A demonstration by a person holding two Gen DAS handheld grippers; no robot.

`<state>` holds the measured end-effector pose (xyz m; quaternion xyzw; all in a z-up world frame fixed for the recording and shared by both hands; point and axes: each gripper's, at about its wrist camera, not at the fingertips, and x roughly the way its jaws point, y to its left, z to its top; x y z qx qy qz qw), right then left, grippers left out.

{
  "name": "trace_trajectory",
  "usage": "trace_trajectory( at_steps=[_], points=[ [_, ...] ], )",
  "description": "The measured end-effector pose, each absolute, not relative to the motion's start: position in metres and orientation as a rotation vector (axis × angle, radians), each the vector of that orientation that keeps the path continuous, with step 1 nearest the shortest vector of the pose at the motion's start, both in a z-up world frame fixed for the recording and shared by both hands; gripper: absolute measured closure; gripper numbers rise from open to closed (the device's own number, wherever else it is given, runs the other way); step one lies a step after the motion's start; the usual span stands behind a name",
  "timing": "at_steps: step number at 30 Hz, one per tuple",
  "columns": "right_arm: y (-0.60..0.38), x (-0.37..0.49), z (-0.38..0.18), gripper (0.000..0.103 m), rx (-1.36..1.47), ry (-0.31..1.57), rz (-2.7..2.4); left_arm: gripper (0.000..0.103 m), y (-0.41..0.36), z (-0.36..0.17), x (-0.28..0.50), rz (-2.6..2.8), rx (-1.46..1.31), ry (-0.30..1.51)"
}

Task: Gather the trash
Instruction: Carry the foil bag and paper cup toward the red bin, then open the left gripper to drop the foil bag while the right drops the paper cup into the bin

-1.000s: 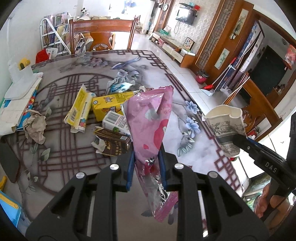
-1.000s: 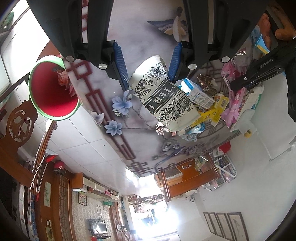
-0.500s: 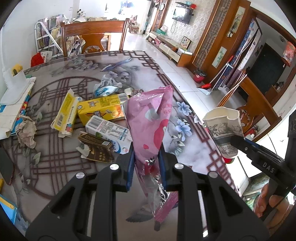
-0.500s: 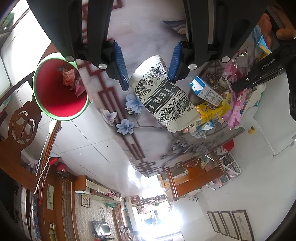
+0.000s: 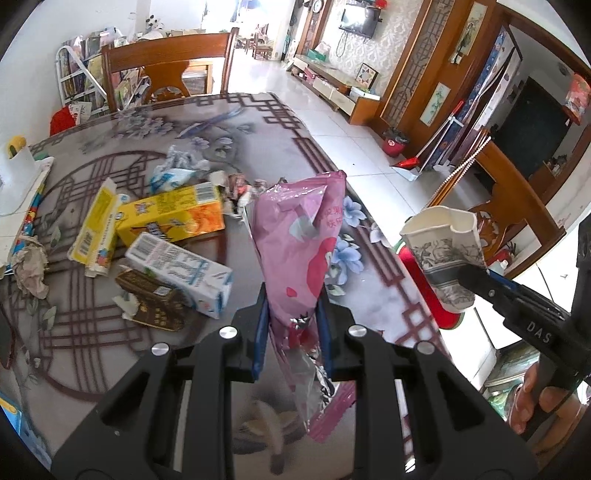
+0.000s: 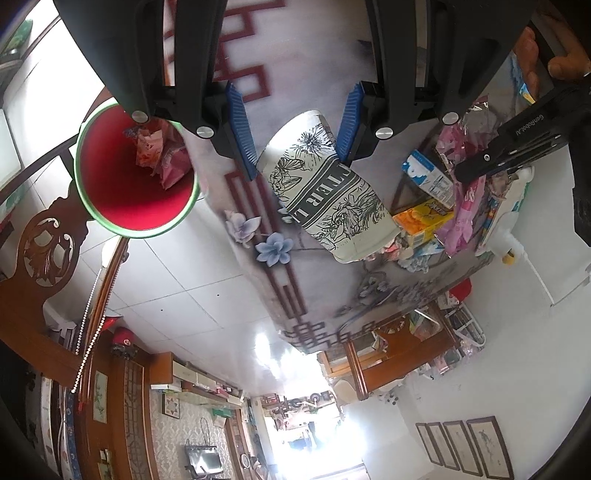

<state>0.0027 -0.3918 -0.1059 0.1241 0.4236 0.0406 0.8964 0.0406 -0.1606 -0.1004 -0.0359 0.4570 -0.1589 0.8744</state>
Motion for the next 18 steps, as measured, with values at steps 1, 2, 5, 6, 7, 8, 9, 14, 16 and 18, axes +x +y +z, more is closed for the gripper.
trace_trajectory(
  at_steps=[1, 2, 5, 6, 7, 8, 9, 14, 16, 18],
  points=[
    [-0.397, 0.003, -0.107, 0.062, 0.259, 0.879, 0.083, 0.080, -0.165, -0.101, 0.042, -0.334, -0.074, 0.958],
    [-0.401, 0.003, -0.107, 0.062, 0.261, 0.881, 0.082, 0.081, -0.170, -0.102, 0.043, -0.336, -0.074, 0.962],
    [-0.415, 0.003, -0.109, 0.062, 0.271, 0.883, 0.076, 0.080, -0.184, -0.103, 0.046, -0.342, -0.067, 0.963],
    [-0.421, 0.002, -0.111, 0.062, 0.278, 0.884, 0.072, 0.081, -0.189, -0.104, 0.046, -0.345, -0.062, 0.965],
    [-0.426, 0.002, -0.111, 0.062, 0.282, 0.885, 0.070, 0.080, -0.195, -0.105, 0.047, -0.349, -0.056, 0.970],
    [-0.431, 0.003, -0.111, 0.062, 0.287, 0.885, 0.067, 0.080, -0.199, -0.106, 0.047, -0.351, -0.054, 0.974],
    [-0.435, 0.003, -0.112, 0.062, 0.291, 0.884, 0.064, 0.080, -0.204, -0.108, 0.048, -0.354, -0.053, 0.979],
    [-0.462, 0.003, -0.114, 0.062, 0.317, 0.884, 0.040, 0.080, -0.234, -0.108, 0.053, -0.380, -0.036, 0.992],
    [-0.471, 0.002, -0.114, 0.062, 0.324, 0.881, 0.029, 0.080, -0.245, -0.108, 0.056, -0.391, -0.028, 0.988],
    [-0.482, 0.001, -0.114, 0.062, 0.333, 0.881, 0.019, 0.080, -0.255, -0.109, 0.058, -0.399, -0.019, 0.989]
  ],
)
